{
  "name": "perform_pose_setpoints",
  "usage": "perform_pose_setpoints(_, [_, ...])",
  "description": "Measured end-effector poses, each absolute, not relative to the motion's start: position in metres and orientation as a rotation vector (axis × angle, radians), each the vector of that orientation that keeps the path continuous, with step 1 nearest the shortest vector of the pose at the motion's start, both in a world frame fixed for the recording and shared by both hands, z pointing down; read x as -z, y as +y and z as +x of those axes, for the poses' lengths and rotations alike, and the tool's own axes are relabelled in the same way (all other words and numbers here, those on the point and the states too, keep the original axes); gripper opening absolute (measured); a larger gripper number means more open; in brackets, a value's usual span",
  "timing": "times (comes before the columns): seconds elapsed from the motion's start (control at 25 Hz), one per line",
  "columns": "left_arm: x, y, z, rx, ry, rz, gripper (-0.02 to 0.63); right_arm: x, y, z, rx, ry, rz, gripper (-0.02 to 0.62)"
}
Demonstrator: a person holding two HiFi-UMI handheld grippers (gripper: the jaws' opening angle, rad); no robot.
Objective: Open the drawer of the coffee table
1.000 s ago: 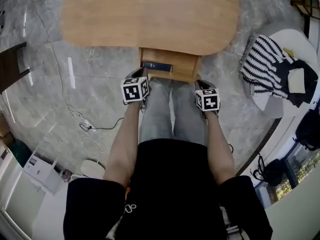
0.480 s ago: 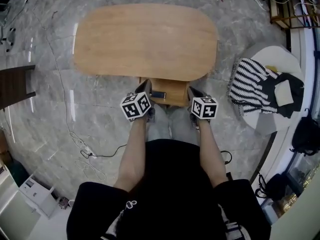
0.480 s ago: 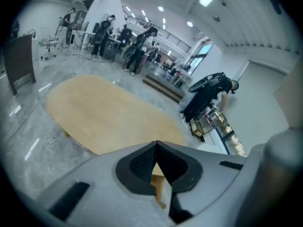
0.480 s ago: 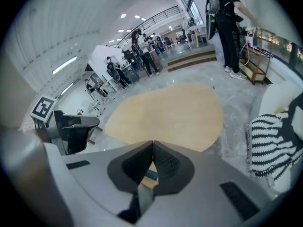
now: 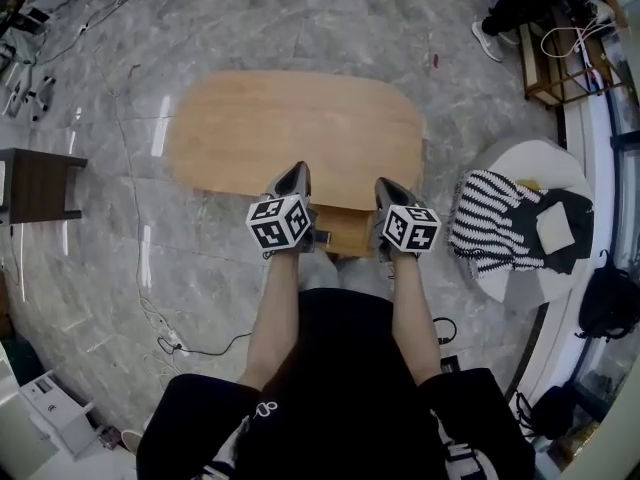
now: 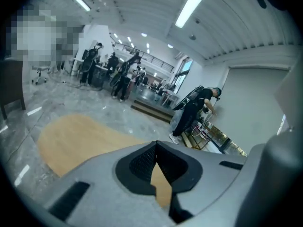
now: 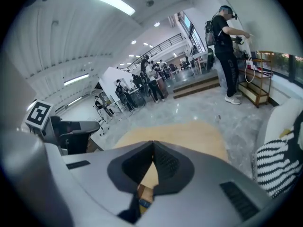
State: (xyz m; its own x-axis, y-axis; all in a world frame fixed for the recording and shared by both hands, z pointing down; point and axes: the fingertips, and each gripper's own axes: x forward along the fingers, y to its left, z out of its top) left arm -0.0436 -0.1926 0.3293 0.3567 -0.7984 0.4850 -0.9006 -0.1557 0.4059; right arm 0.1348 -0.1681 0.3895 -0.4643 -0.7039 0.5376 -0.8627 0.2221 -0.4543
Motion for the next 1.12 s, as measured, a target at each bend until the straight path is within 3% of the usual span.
perform_pose_setpoints(0.64, [-0.106, -0.251, -0.020, -0.017, -1.659, 2.422, 0.009, -0.147, -0.252, 0.141, -0.490, -2.630, 1.731, 0.011])
perform_pose_setpoints(1.12, [-0.009, -0.239, -0.008, 0.088, -1.749, 2.626, 0.009, -0.035, -0.240, 0.137, -0.045, -2.616, 1.805, 0.011])
